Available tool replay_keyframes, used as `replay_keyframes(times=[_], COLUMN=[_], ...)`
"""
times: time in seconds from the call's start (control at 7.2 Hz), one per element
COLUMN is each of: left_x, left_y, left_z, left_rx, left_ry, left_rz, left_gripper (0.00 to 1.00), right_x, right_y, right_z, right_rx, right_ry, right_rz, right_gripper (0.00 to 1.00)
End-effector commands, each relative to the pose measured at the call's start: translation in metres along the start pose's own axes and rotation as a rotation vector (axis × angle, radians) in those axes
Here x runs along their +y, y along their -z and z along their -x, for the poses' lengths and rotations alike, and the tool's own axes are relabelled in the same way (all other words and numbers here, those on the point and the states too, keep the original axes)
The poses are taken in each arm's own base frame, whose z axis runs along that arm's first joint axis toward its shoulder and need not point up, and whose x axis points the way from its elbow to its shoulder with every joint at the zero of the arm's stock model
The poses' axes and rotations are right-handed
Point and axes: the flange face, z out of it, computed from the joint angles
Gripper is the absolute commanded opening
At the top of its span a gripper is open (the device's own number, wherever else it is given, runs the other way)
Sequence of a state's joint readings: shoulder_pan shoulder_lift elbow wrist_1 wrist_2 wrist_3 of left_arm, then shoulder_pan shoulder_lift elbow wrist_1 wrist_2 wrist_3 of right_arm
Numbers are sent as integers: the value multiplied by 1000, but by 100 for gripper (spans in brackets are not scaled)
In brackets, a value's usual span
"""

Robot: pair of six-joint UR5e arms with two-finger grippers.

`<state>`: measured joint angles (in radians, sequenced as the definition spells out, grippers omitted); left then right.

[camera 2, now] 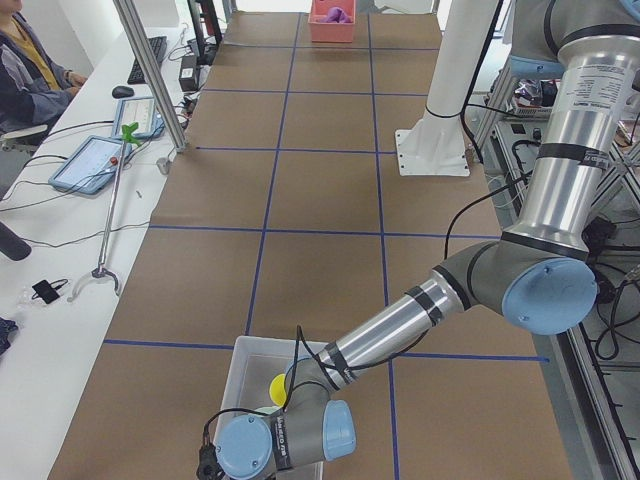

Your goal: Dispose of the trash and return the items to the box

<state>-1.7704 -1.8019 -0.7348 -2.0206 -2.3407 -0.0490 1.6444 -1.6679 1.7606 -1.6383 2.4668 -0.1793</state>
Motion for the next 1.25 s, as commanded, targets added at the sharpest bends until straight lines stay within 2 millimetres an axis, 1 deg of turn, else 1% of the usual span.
replay_keyframes(times=[0.0,0.14,0.28,0.42,0.56,0.69,0.83,0.97,1.11], left_x=[-2,-11,-14,12,19,36,60,76,94], left_y=[7,32,73,79,108,145,180,197,197], left_z=[-10,-37,-87,-149,-206,-268,-308,-321,-319], left_rx=[31,49,67,65,61,62,60,64,66], left_ry=[-16,-8,-28,-134,-162,-179,-180,-195,-211], left_rz=[-15,-56,-141,-140,-115,-78,-59,-68,-71], left_gripper=[48,52,56,58,62,64,65,66,68], right_x=[0,0,2,12,17,16,12,5,-9], right_y=[0,0,6,11,13,8,2,-10,-16], right_z=[1,0,7,20,27,31,34,45,62], right_rx=[-3,-3,6,10,13,23,50,61,69], right_ry=[-2,-15,-17,-34,-28,-16,-2,-8,-32], right_rz=[-1,0,-10,-18,-19,-6,9,37,43], right_gripper=[100,100,100,100,100,100,100,100,100])
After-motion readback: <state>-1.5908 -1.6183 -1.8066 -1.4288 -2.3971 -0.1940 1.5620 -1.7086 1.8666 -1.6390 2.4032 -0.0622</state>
